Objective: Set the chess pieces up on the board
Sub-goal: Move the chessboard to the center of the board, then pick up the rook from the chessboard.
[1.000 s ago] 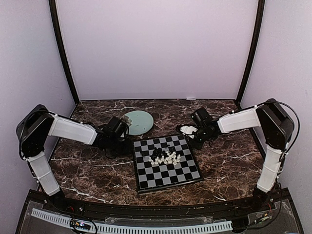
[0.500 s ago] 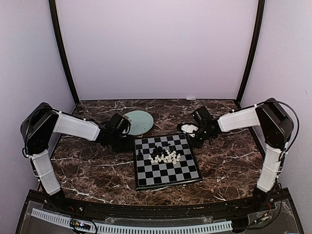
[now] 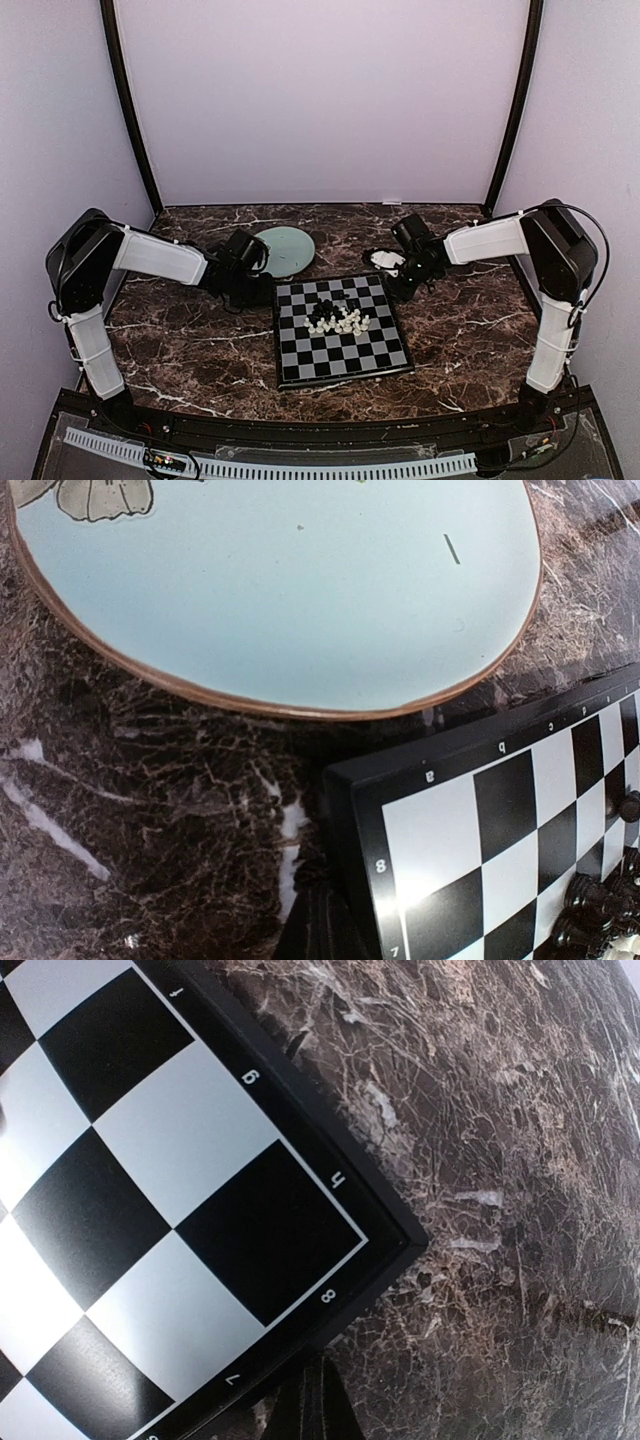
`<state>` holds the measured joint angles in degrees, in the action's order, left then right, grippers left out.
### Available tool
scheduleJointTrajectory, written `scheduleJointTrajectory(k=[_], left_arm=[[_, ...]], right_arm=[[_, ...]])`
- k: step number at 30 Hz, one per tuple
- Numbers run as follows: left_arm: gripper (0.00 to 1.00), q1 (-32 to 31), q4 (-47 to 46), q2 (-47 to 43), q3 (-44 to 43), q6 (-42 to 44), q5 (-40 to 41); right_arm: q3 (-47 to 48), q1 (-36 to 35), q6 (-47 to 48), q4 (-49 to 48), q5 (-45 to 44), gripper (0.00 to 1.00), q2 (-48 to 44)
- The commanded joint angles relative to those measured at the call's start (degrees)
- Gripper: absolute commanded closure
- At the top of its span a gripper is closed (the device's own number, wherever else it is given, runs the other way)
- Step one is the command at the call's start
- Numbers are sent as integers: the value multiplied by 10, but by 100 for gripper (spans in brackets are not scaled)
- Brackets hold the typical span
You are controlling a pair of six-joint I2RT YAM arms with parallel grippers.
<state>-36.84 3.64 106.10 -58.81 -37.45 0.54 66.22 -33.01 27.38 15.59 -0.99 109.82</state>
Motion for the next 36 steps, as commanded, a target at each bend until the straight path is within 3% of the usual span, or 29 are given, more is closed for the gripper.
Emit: scheduleJointTrajectory(k=[1, 8, 16, 18, 21, 22, 25, 27, 30, 32, 36], left_arm=[[100, 0, 27, -24, -7, 17, 16], [100, -1, 72, -83, -5, 41, 56], [96, -1, 145, -152, -41, 106, 95], [88, -1, 143, -181, -58, 172, 67], [59, 0, 128, -219, -96, 242, 12], [53, -1, 120, -223, -106, 274, 4], [33, -1, 93, -221, -157, 325, -34], [24, -2, 53, -210, -174, 349, -51], [21, 2, -13, -184, -189, 360, -65], [20, 19, -21, -160, -201, 323, -80], [20, 64, -112, -170, -110, 222, -162]], right_arm=[[2, 0, -11, 16, 40, 100, 10], [4, 21, -12, 28, 39, 99, -46], [1, 38, 7, 85, 62, 84, -138], [-9, 38, 21, 100, 98, 76, -176], [-34, 37, 33, 100, 164, 60, -242], [-44, 37, 33, 98, 184, 56, -257], [-31, 28, 56, 142, 253, 51, -259], [-16, 12, 85, 185, 277, 49, -243], [-8, -29, 123, 213, 263, 50, -227], [0, -55, 145, 223, 241, 51, -215], [25, -77, 170, 236, 213, 58, -175]])
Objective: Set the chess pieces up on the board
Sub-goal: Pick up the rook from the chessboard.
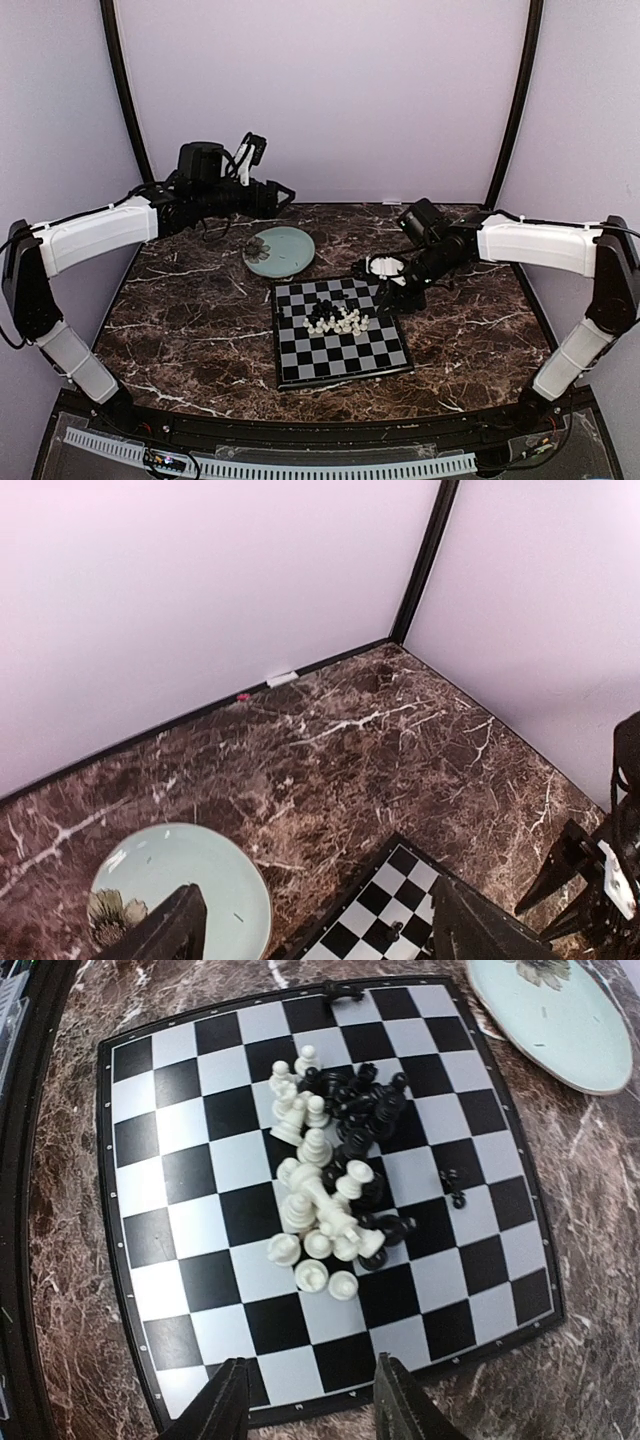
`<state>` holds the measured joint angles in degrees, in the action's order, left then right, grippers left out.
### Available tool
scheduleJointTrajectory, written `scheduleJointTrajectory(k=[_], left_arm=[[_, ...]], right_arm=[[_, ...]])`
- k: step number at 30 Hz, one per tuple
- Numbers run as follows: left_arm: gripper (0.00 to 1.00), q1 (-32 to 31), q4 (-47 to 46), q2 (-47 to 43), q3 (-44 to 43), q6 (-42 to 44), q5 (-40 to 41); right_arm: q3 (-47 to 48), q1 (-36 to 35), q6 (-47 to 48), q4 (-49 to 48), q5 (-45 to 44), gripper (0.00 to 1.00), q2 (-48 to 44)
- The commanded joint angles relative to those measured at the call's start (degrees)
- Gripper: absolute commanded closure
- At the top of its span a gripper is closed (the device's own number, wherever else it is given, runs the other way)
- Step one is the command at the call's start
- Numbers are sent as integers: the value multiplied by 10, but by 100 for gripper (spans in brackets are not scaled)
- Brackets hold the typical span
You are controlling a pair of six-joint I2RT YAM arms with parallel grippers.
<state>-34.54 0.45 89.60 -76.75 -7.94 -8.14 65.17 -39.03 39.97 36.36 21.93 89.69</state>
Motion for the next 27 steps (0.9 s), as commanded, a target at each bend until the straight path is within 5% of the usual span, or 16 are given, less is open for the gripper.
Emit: scheduleJointTrajectory(k=[1, 27], left_arm=[[20, 43, -95, -18, 99, -74, -73], [20, 42, -92, -121, 139, -54, -9]], right_arm=[[41, -20, 49, 28, -20, 60, 36], [95, -68, 104, 40, -68, 66, 153]])
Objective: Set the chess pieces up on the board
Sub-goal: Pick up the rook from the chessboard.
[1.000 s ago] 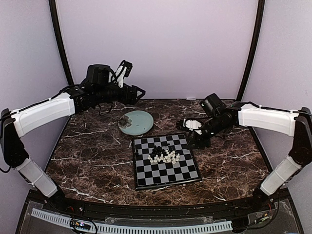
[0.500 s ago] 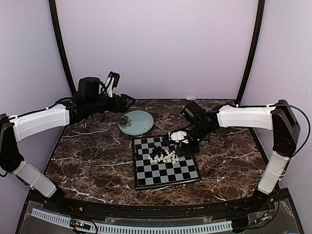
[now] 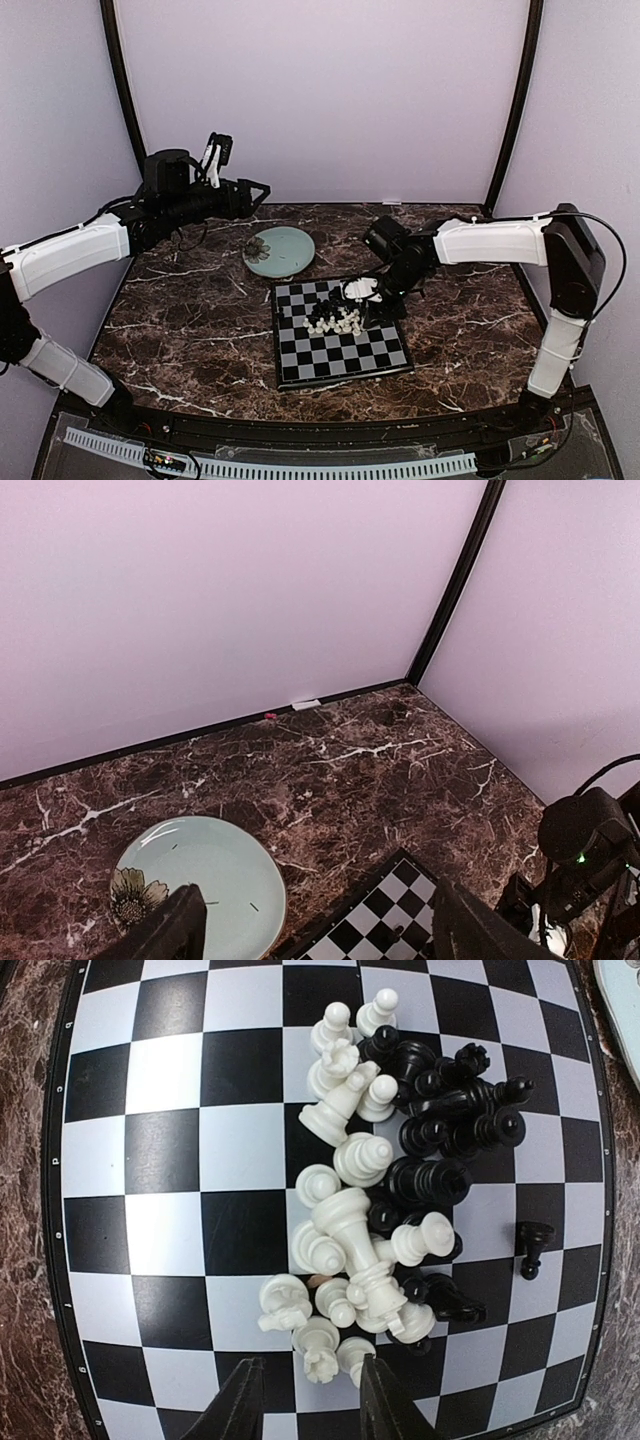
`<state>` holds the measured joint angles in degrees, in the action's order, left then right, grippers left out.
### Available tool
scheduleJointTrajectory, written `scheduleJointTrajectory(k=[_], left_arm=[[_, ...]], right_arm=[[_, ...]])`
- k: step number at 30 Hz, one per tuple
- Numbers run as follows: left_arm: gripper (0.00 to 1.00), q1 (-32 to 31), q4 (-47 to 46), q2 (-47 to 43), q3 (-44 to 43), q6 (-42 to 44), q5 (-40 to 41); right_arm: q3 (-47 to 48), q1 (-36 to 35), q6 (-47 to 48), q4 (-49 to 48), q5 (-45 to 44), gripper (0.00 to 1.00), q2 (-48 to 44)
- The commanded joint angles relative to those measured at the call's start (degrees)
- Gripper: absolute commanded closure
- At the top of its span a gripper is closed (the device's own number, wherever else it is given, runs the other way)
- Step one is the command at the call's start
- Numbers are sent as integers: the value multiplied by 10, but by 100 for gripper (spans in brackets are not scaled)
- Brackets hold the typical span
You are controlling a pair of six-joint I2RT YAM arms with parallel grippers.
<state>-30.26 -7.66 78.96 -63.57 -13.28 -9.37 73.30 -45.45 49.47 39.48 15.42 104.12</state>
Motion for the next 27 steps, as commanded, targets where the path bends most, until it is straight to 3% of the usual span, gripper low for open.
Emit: scheduleJointTrajectory(k=[1, 27], left_arm=[[20, 0, -11, -14, 8, -1, 2], [20, -1, -12, -9, 9, -2, -5]], right_arm=[[14, -4, 10, 9, -2, 67, 11], [27, -4, -10, 9, -10, 91, 16]])
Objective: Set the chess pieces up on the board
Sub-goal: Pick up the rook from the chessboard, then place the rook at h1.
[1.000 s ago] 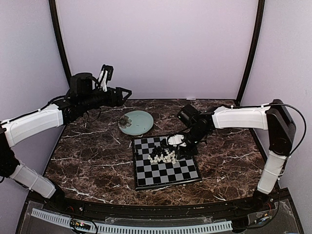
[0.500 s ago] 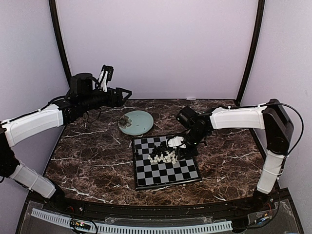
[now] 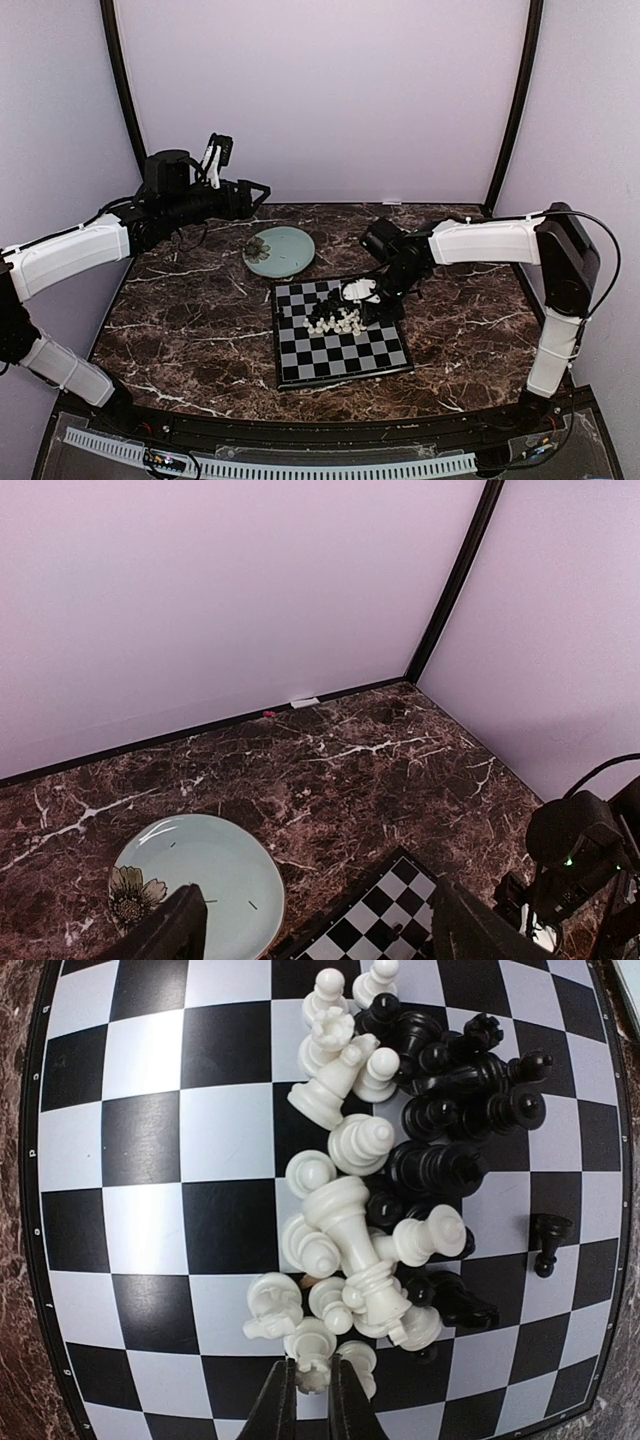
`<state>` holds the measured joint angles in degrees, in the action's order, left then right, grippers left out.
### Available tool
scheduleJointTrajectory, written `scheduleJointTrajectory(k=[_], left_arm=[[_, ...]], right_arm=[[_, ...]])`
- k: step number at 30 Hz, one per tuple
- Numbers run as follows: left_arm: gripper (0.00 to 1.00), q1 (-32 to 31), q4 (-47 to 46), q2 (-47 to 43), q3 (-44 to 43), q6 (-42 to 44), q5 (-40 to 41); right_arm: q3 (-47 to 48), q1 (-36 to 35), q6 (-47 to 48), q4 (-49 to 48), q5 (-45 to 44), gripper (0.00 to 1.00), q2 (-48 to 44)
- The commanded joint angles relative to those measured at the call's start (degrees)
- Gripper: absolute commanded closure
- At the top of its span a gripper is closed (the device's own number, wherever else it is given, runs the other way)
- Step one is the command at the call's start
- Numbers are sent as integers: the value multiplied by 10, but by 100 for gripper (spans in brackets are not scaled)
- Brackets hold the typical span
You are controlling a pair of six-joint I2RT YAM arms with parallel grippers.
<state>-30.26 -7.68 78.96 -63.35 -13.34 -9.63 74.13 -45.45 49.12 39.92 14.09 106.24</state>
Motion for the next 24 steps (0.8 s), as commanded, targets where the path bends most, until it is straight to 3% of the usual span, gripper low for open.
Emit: scheduleJointTrajectory(k=[1, 9, 24], left_arm=[[20, -1, -12, -9, 7, -1, -3], [21, -1, -11, -9, 6, -9, -4], [21, -1, -7, 4, 5, 3, 9]], right_arm=[[17, -3, -8, 8, 4, 91, -13], [-12, -4, -31, 58, 19, 92, -104], [-280, -4, -93, -24, 9, 92, -313]])
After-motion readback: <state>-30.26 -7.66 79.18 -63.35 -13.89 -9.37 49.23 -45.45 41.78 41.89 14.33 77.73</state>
